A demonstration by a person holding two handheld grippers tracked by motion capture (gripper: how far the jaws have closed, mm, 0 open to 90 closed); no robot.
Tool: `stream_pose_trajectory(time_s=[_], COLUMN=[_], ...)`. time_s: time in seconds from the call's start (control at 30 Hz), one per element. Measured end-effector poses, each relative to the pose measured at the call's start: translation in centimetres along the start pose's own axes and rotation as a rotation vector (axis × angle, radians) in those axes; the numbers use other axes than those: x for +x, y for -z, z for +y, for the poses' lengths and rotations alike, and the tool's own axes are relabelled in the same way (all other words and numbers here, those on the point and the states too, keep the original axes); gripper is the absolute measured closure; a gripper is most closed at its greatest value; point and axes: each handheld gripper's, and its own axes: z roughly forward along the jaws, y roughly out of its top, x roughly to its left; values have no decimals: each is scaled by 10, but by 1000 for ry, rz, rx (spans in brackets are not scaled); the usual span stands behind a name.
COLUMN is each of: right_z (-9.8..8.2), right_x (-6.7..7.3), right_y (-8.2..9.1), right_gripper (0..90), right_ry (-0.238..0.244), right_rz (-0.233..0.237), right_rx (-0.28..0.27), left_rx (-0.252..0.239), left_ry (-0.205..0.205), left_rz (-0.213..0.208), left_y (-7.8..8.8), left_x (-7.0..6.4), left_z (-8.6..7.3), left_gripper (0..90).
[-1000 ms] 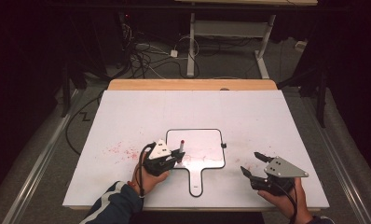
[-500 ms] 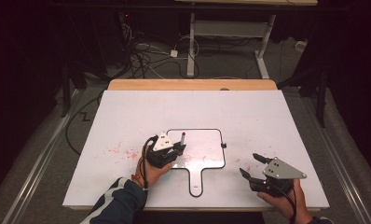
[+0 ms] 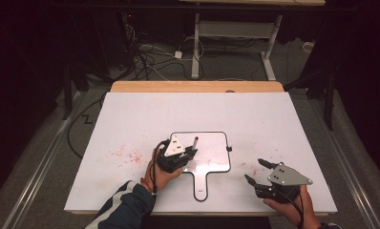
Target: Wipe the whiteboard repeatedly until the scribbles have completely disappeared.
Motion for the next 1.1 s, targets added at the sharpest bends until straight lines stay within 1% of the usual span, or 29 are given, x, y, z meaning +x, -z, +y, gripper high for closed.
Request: stream_pose_trajectory(time_s=[0.03, 0.07, 0.13, 0.27, 0.3, 0.33, 0.37, 0.4, 0.43, 0.53, 0.57, 0.6, 0.67, 0.77, 0.9, 1.0, 1.03, 1.1], right_z=[0, 0, 0, 1, 1, 1, 1, 1, 1, 1, 1, 1, 1, 1, 1, 2, 2, 3], right_x=[0, 0, 0, 2, 2, 2, 3, 3, 3, 2, 1, 1, 1, 0, 2, 2, 2, 3], right_y=[0, 0, 0, -1, -1, -2, -2, -2, -2, -2, -1, -1, -1, -1, -1, -1, -1, -2], right_gripper=[342, 342, 342, 342, 342, 342, 342, 342, 342, 342, 342, 341, 341, 342, 342, 342, 342, 342], right_ry=[-2, -3, 1, 8, 10, 10, 10, 11, 11, 9, 7, 7, 7, 4, 11, 11, 11, 14], right_rz=[0, 1, 4, 13, 15, 16, 17, 17, 17, 16, 14, 15, 13, 15, 15, 15, 15, 17], right_rx=[-1, -2, -3, -1, -1, 0, 1, 1, 1, 1, 2, 1, -1, -5, -3, -3, -3, -5], left_rx=[-3, -3, -3, -1, -1, 1, 5, 13, 15, 18, 18, 21, 24, 22, 12, 0, -2, -3], left_ry=[19, 21, 5, -82, -100, -96, -83, -78, -69, -11, 0, 3, -8, -9, 7, 26, 25, 22], left_rz=[-8, -13, -44, -100, -96, -96, -88, -61, -43, -17, -13, -7, -5, -16, -30, -32, -30, -42], left_y=[0, 0, -1, -8, -9, -8, -7, -4, -3, 4, 7, 9, 15, 22, 30, 30, 29, 25], left_x=[1, 0, -9, -32, -33, -32, -29, -25, -21, -6, -3, -2, -3, -5, -4, -3, -4, -7], left_z=[-1, -1, 1, 6, 6, 6, 5, 4, 3, -1, -3, -4, -7, -12, -18, -21, -20, -18], left_gripper=[784, 784, 784, 784, 783, 784, 783, 784, 784, 784, 784, 784, 784, 784, 784, 784, 784, 784])
